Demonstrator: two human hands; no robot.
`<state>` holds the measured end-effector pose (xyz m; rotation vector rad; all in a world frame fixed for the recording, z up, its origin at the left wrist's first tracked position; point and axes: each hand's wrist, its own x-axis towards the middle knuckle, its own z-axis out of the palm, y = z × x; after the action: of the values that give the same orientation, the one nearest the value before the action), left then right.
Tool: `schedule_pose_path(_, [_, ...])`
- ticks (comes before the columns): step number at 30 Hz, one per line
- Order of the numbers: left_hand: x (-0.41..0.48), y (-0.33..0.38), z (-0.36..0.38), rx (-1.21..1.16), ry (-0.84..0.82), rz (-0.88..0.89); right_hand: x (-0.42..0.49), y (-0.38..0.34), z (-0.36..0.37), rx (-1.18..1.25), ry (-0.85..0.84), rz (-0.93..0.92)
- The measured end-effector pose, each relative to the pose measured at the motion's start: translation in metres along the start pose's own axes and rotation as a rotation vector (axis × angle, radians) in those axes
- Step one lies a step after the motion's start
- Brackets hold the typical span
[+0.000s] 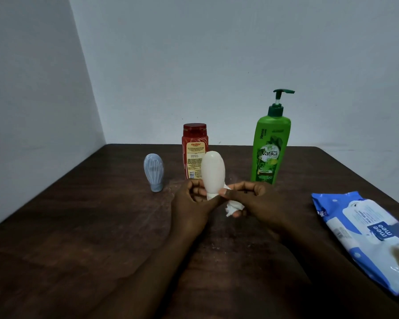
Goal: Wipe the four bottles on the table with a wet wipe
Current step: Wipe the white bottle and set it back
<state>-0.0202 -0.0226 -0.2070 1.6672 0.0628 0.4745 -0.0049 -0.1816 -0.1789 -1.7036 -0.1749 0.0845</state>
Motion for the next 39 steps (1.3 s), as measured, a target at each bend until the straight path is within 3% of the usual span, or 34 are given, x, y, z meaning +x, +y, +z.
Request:
schedule_pose_path(10, [0.002,-0.003,0.001,0.131,-0.115,0.044,0.009,0.013,-0.011,-0.086,0.118,-0.033])
schedule_pose_path(39, [0.052,-0.02,0.049,0.291,-0.044,0.013,0.06,0.037,-0.013,-0.354,0.257,-0.092])
